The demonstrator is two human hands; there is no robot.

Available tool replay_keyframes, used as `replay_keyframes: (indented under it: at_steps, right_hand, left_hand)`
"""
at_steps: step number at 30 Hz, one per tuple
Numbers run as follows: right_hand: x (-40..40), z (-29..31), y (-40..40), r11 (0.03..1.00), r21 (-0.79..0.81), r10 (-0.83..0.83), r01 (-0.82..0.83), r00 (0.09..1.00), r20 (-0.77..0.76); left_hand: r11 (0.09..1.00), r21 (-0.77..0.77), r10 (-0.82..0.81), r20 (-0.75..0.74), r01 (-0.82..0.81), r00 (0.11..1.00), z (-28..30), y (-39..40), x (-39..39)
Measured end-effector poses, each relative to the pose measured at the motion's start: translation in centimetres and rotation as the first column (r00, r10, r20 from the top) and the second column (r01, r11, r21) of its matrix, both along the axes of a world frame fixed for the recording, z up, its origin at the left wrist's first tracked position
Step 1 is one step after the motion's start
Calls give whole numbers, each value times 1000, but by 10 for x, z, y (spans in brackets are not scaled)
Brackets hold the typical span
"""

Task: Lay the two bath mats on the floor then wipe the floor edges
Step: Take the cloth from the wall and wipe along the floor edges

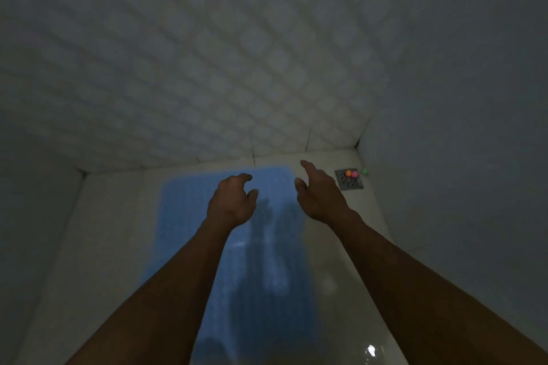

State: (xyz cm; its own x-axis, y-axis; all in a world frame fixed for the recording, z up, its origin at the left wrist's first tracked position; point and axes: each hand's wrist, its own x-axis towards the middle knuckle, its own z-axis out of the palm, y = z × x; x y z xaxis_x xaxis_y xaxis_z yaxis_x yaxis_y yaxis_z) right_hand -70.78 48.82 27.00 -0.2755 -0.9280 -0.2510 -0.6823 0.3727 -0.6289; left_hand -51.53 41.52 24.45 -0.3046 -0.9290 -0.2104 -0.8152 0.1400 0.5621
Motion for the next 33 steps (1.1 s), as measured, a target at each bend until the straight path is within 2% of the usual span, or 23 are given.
replay_keyframes:
  at_steps: [7,10,14,18,25,30,33]
  right_hand:
    - [-60,327,-17,986,-157,-61,57,998,-21]
    - [-89,424,-21,952,-288,-109,103,994,-5]
    - [-126,530,-13,838,-489,-202,244,970,137]
    - [-148,573,-6,796,-513,-226,321,944,241]
    - [-183,593,-32,782,-522,-197,339,930,309]
    - [-218,614,-84,790,-511,-177,339,924,339]
    - [-242,638,-125,784,-528,-153,325,926,344]
  left_hand:
    - [977,-213,-38,-99,16,994,333,-17,-86]
    - [945,-326,-44,-179,-17,983,433,-21,-120]
    - [894,-415,-16,-398,-165,917,542,-6,-166]
    - [913,-297,46,-605,-279,795,588,8,-196]
    - [932,-229,50,-684,-280,727,603,-25,-228]
    - [948,-179,44,-747,-265,664,618,-92,-252]
    - [934,-224,7,-768,-278,641,639,-138,-266]
